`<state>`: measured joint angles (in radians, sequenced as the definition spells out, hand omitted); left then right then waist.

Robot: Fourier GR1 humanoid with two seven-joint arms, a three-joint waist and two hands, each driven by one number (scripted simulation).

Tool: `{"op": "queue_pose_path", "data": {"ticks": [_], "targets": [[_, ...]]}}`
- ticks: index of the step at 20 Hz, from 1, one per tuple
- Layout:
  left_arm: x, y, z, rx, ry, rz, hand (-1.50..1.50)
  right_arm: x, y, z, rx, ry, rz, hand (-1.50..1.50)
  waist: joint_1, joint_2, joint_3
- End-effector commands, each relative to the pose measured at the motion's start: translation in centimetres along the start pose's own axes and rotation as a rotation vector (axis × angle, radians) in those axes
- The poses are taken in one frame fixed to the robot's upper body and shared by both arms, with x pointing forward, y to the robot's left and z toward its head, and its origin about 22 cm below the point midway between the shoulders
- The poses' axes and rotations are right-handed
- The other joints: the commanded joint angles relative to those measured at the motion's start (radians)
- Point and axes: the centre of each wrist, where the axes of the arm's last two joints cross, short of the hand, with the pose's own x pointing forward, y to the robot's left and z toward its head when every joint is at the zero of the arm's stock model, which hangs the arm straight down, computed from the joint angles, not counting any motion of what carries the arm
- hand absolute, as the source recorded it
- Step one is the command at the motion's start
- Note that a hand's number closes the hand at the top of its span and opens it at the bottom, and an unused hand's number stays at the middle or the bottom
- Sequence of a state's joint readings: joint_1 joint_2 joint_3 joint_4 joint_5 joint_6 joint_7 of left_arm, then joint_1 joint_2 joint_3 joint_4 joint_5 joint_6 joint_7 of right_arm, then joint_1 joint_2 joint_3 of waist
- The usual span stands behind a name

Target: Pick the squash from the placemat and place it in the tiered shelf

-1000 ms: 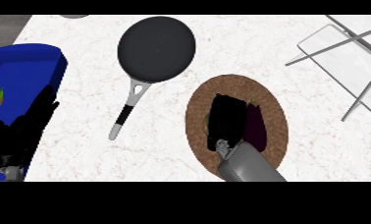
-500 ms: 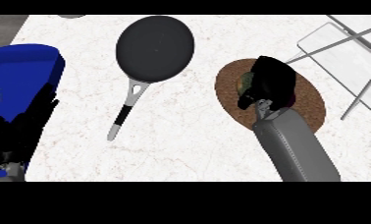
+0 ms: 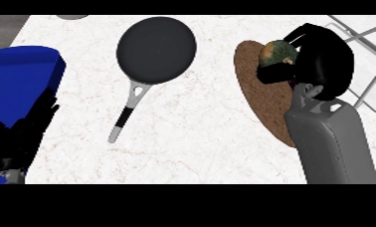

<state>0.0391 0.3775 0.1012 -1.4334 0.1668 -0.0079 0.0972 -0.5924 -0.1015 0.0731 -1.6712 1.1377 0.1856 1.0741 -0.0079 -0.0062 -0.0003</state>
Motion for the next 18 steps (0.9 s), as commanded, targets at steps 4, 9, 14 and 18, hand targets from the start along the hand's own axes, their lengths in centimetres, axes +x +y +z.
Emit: {"op": "queue_pose_path", "data": {"ticks": [4,9,14,18], "targets": [[-0.4,-0.9,-0.8,0.006,0.005,0.004,0.00,0.7,-7.8,4.0,-0.114,0.085,-0.219,1.50,-0.016,-0.003,-0.001],[0.5,0.9,-1.4,0.005,-0.002,0.005,0.00,1.5,-11.2,5.1,-0.220,0.083,-0.232,1.50,-0.005,0.000,-0.001],[0.6,-0.5,-0.4,0.004,-0.001,0.007,0.00,3.0,-15.1,3.0,-0.319,0.091,-0.241,1.50,0.004,0.000,-0.001],[0.9,-0.6,-1.1,0.010,-0.009,-0.002,0.00,4.0,-16.4,1.6,-0.375,0.124,-0.107,1.50,-0.002,-0.001,-0.002]]}}
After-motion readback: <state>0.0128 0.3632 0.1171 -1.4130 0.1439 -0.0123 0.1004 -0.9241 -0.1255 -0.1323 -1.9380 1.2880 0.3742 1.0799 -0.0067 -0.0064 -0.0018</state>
